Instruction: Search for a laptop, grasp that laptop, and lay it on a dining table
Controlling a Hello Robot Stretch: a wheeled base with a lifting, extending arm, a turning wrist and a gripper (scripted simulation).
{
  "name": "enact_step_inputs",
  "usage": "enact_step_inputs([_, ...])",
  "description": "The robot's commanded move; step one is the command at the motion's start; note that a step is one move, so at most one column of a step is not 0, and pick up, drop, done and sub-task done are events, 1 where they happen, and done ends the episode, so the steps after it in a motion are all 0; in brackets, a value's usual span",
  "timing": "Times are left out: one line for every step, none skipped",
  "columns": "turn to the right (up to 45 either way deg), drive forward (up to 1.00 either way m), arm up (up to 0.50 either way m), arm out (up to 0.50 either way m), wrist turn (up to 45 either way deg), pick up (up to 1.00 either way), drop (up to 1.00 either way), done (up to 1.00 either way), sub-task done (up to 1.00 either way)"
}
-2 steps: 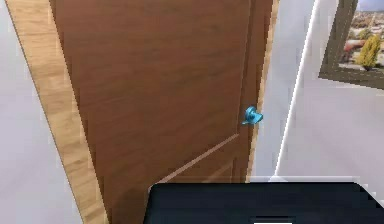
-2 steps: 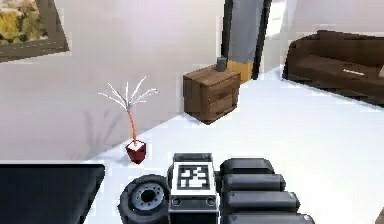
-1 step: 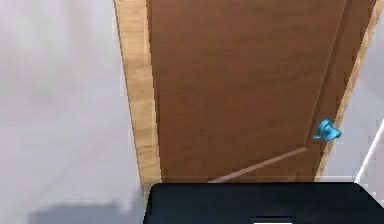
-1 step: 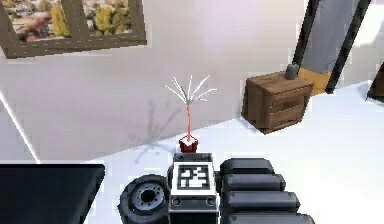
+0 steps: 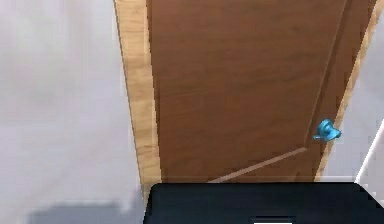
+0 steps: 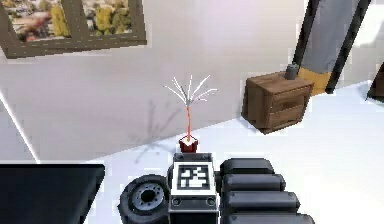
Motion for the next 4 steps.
enact_step_inputs([-3.0,0.00,0.00,0.00,0.0,0.00,0.00,0.00,0.00])
enact_step_inputs([-3.0,0.00,0.00,0.00,0.0,0.00,0.00,0.00,0.00])
enact_step_inputs([3.0,0.00,0.00,0.00,0.0,0.00,0.00,0.00,0.00])
enact_step_inputs([45.0,0.00,0.00,0.00,0.0,0.00,0.00,0.00,0.00])
